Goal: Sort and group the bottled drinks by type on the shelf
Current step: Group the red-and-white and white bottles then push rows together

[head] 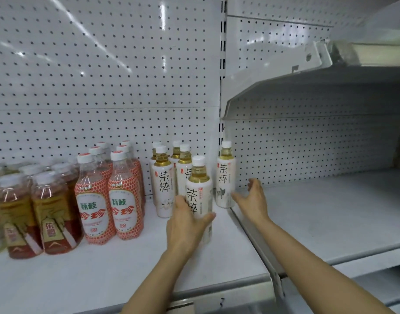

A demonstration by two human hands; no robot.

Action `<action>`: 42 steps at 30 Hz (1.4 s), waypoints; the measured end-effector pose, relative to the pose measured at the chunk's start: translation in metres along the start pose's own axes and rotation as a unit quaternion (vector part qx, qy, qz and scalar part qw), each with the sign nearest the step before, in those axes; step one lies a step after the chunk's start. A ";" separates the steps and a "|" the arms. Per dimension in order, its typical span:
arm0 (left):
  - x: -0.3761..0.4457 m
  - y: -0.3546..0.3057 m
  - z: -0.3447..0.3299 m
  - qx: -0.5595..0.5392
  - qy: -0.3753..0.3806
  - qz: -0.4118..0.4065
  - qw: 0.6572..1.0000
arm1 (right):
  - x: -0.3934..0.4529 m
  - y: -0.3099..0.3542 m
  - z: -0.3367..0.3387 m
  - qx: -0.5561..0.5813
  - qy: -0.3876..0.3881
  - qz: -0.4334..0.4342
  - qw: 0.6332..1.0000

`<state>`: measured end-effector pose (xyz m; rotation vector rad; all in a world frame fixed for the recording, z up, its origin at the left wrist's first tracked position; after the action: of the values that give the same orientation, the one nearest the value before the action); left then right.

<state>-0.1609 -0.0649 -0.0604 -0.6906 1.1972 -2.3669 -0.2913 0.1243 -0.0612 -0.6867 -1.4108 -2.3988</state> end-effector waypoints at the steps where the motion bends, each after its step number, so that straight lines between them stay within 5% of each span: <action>1: 0.001 0.006 0.011 0.009 -0.022 0.008 1.000 | 0.007 -0.001 -0.007 0.018 0.008 -0.017 1.000; 9: 0.010 0.032 0.046 0.047 -0.137 0.034 0.989 | 0.042 -0.019 -0.044 0.079 0.011 -0.076 0.994; 17: 0.014 0.053 0.036 0.005 -0.060 0.015 0.998 | 0.037 -0.010 -0.050 0.088 0.005 -0.070 0.994; 28: 0.021 0.043 0.033 0.071 -0.112 0.061 0.989 | -0.035 0.040 -0.066 0.294 0.211 -0.035 0.931; 42: 0.034 0.051 0.022 0.041 -0.071 0.061 0.995 | -0.047 0.061 -0.090 0.191 0.191 0.008 0.963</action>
<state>-0.1686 -0.1256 -0.0823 -0.7250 1.0448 -2.2134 -0.2463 0.0158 -0.0778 -0.1284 -1.6114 -2.0120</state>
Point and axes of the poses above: each hand's wrist, its own x-axis towards the middle knuckle, its own z-axis out of the back of the hand, y = z × x, the point moved 6 cm from there along x, towards the middle knuckle, and after that the axes turned 9 degrees about z, right-handed, at the moved point
